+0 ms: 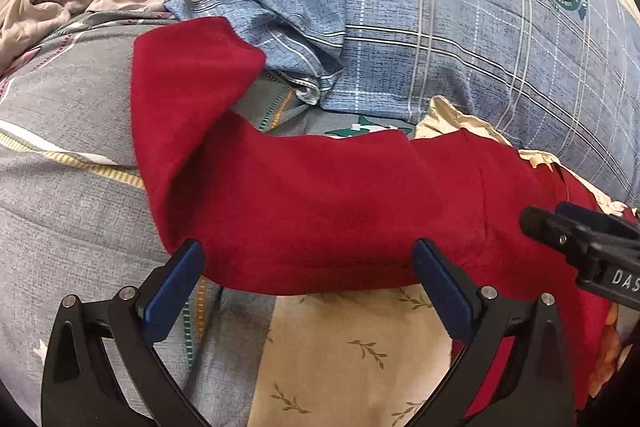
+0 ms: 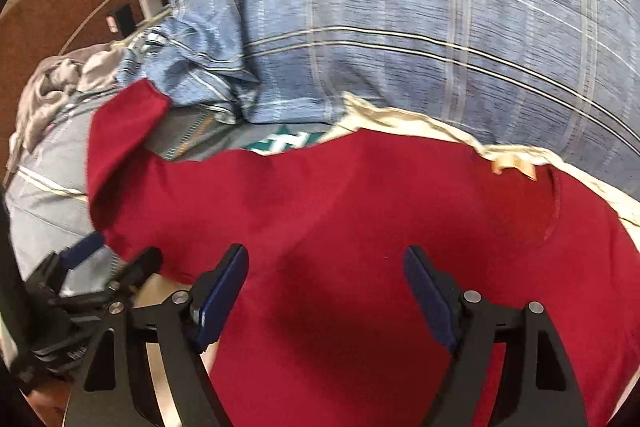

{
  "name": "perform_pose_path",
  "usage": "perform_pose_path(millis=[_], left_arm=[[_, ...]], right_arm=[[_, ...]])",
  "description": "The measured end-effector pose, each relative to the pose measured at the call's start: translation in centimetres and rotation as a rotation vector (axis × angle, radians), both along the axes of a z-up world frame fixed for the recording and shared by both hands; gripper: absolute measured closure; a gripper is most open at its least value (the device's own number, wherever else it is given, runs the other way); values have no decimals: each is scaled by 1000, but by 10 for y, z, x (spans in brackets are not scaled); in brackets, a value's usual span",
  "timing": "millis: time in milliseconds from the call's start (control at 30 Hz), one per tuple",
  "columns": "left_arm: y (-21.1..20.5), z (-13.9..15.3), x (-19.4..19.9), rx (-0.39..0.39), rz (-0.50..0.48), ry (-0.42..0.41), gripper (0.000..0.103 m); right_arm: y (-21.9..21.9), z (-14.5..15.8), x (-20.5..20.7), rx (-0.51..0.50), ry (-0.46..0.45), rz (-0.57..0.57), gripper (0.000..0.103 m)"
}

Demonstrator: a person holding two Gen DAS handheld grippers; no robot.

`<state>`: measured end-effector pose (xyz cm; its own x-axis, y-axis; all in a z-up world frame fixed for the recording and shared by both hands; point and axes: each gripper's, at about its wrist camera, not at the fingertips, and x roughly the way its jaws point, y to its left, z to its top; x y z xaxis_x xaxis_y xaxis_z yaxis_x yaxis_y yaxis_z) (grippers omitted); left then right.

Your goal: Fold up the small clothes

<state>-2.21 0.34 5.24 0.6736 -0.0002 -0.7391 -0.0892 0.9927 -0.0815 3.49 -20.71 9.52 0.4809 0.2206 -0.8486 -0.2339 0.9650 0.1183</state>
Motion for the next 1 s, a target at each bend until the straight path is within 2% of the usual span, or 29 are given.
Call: perform_pose_path(millis=[267,433,600,1000], left_arm=[[-35,2,-2,-62,-132,7,0],[-63,6,-9,-36,-198,-20,0],[-83,10,-14,-52,-242,-26,0],[-110,12,-18,-40,-279,-40,0]], right_arm=[[-56,-3,-24,-58,-31,-148,21],[-94,-1,-40,-124,-29,-243,21],[-123,1,-55,-142,-22,-322,21],[-141,5,-73,-151,10,-408,20]])
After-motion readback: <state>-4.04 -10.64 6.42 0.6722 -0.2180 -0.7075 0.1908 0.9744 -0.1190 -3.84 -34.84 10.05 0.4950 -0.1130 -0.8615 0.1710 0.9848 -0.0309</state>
